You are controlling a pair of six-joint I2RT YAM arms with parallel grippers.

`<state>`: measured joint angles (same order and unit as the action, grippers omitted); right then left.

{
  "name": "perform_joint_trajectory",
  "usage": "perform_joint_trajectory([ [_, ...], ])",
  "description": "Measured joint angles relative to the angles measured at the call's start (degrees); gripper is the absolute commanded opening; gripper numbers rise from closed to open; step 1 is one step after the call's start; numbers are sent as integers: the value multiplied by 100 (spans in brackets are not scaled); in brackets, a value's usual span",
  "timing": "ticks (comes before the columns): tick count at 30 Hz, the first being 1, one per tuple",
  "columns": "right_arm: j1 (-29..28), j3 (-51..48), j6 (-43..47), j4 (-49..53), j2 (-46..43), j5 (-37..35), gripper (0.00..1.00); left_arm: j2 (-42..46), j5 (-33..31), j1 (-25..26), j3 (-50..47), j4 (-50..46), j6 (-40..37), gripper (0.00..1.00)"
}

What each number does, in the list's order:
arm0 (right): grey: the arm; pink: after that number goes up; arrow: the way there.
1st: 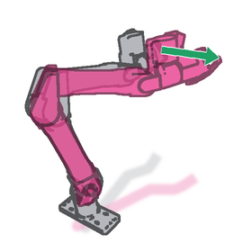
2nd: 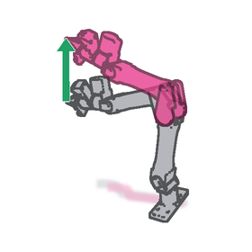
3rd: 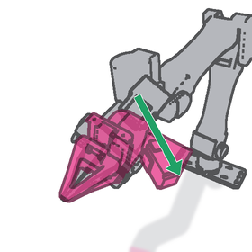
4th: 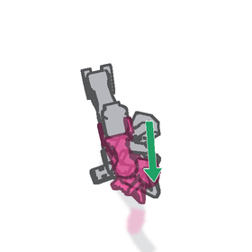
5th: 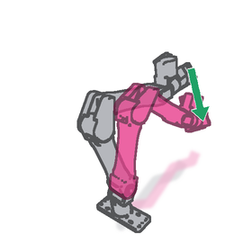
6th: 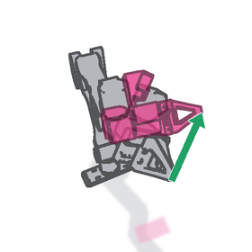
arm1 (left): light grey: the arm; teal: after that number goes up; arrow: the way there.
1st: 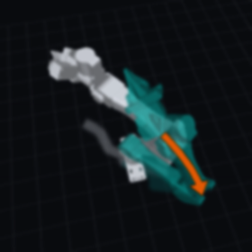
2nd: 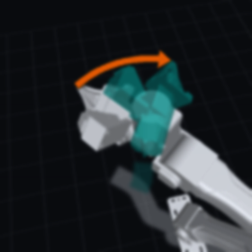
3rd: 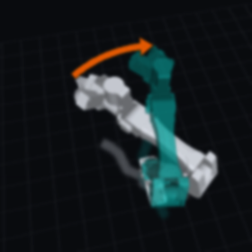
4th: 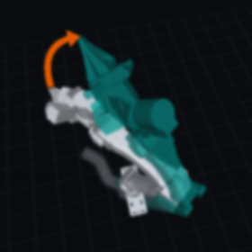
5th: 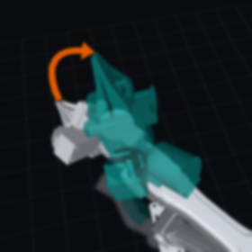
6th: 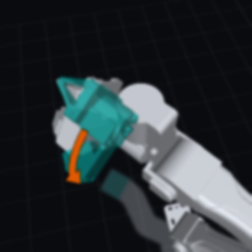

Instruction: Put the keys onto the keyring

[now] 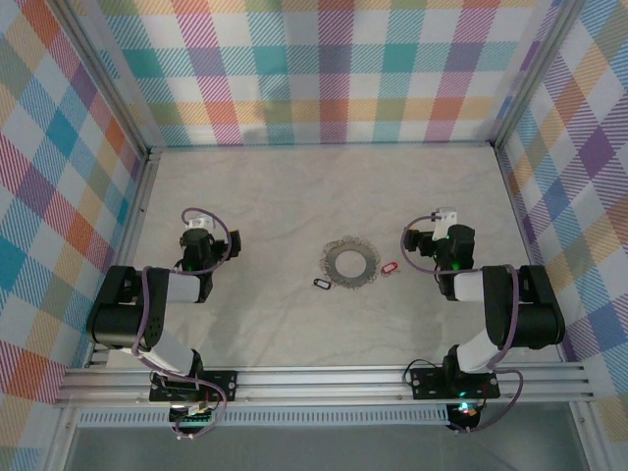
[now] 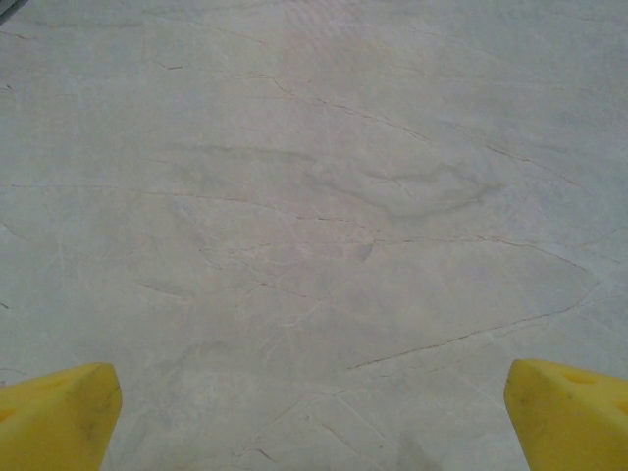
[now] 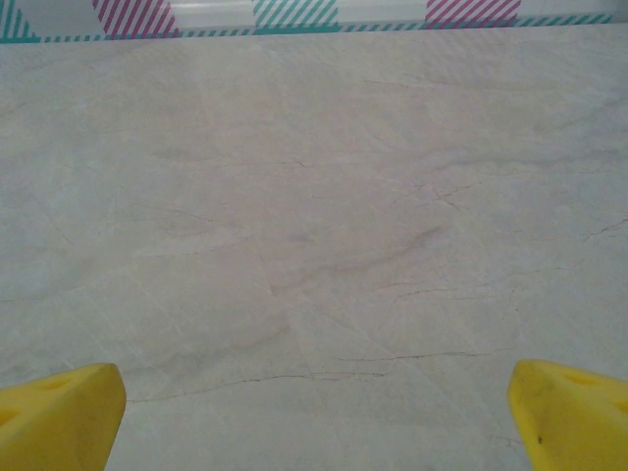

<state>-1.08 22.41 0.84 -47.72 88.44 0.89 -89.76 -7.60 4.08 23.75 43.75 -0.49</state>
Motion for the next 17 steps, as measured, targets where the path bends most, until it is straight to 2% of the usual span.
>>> perform_joint_trajectory([
  [17,44,33,-24,85,0,13,100,0,-17,0,0,0,-44,100],
])
